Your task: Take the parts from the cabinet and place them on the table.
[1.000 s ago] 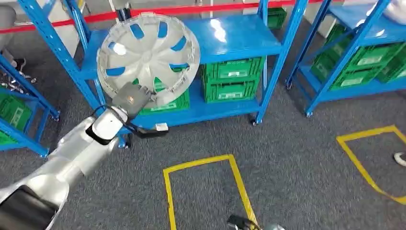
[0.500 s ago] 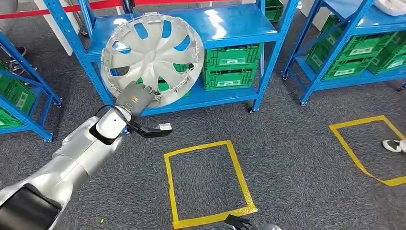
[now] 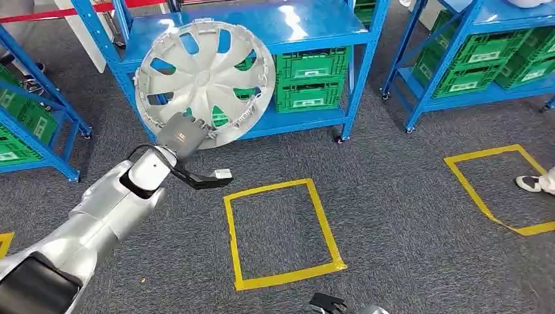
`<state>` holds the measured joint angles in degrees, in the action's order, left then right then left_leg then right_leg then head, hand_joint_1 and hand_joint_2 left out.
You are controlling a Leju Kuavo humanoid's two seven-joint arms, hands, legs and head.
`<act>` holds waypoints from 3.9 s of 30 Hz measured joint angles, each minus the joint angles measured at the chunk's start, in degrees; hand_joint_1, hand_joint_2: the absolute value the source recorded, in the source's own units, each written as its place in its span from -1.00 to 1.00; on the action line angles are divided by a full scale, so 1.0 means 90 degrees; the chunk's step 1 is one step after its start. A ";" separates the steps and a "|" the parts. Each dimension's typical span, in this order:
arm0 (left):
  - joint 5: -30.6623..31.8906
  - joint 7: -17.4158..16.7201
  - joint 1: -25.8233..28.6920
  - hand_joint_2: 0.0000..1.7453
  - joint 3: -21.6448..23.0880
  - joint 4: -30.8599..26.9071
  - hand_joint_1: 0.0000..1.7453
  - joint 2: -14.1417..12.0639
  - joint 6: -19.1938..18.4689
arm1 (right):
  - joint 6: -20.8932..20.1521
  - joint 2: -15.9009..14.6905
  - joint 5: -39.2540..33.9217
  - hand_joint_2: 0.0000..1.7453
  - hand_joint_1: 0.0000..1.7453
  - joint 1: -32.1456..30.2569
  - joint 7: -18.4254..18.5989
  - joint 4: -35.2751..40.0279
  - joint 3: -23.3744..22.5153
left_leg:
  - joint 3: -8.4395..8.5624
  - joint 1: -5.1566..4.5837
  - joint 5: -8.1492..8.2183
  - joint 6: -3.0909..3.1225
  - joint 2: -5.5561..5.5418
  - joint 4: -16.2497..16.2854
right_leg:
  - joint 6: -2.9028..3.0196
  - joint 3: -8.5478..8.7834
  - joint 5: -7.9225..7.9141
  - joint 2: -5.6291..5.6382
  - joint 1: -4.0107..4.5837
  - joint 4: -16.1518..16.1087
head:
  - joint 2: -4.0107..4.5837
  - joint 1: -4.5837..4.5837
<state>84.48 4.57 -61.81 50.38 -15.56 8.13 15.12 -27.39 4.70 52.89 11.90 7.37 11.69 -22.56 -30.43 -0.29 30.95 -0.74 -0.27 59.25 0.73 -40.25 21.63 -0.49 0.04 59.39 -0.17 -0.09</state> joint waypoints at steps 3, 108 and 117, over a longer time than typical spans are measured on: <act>-0.0012 0.0022 0.0023 1.00 0.0015 0.0005 1.00 0.0010 0.0027 | 0.0000 0.0000 0.0002 1.00 -1.00 0.0000 0.0002 0.0000 0.0000 | -0.0153 -0.0011 -0.0250 0.0156 0.0007 -0.0082 | -0.0131 -0.0047 -0.0271 -0.0002 -0.0009 -0.0144 | 0.0000 -0.0005; -0.0267 0.0056 0.0006 1.00 0.0294 0.0029 1.00 0.0056 -0.0172 | -0.0002 -0.0015 0.0510 1.00 -1.00 -0.0014 0.0034 0.0039 0.0022 | -0.0771 0.0004 -0.0695 0.0067 -0.0462 0.0067 | -0.0039 0.0528 0.0619 0.0197 -0.0025 0.0088 | 0.0000 -0.0073; -0.0439 0.0354 -0.0043 1.00 0.0352 0.0017 1.00 0.0005 -0.0194 | -0.0002 -0.0066 0.0607 1.00 -1.00 -0.0025 -0.0044 0.0039 0.0022 | -0.1506 0.0098 -0.0132 -0.0173 0.0002 0.1627 | 0.0103 0.0589 0.0564 -0.0222 -0.0114 -0.0008 | 0.0000 -0.0119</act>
<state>80.52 7.76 -62.19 53.55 -15.41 8.17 13.38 -27.41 4.11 58.36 11.68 6.97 12.04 -22.36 -43.99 0.59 29.76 -2.30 -0.25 73.88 1.65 -34.95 26.70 -2.49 -0.99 59.32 -0.17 -1.16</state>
